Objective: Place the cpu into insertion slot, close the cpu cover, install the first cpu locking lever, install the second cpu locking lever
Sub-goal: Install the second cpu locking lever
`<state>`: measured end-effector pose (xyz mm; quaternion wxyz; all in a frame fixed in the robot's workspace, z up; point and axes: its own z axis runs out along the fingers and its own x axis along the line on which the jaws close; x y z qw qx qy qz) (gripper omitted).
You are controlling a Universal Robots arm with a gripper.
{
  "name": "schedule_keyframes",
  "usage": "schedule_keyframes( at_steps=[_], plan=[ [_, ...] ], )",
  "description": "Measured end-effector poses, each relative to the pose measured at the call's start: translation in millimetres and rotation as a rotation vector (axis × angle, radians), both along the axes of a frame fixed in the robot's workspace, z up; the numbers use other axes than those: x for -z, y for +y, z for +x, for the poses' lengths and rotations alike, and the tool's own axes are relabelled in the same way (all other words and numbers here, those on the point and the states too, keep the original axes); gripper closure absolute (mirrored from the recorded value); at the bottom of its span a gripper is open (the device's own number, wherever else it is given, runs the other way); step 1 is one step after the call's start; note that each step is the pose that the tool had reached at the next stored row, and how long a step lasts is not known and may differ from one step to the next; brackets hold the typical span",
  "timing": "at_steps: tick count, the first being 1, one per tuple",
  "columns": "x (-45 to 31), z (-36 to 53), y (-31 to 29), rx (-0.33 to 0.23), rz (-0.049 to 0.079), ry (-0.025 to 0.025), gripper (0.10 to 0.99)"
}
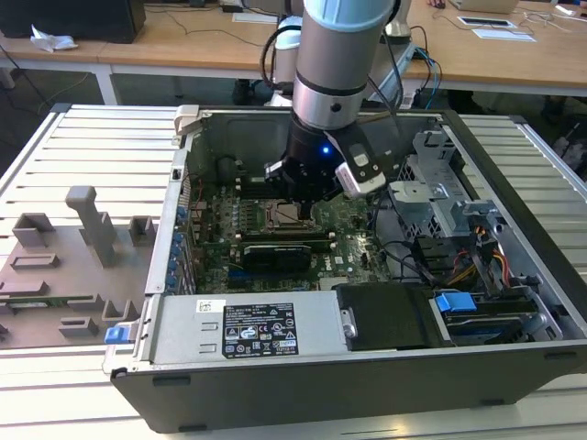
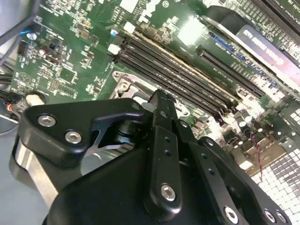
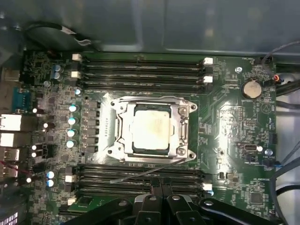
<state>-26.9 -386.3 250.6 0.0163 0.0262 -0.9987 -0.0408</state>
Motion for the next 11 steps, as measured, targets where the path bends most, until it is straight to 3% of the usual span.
schedule_keyframes(
  at_steps=[3, 6, 11],
  plan=[
    [2.5, -13.8, -0.7, 0.000, 0.022, 0.0000, 0.980],
    [10.1, -24.9, -0.7, 0.000, 0.025, 0.0000, 0.980],
    [29.8, -43.5, -0.7, -0.002, 0.025, 0.0000, 0.980]
  ],
)
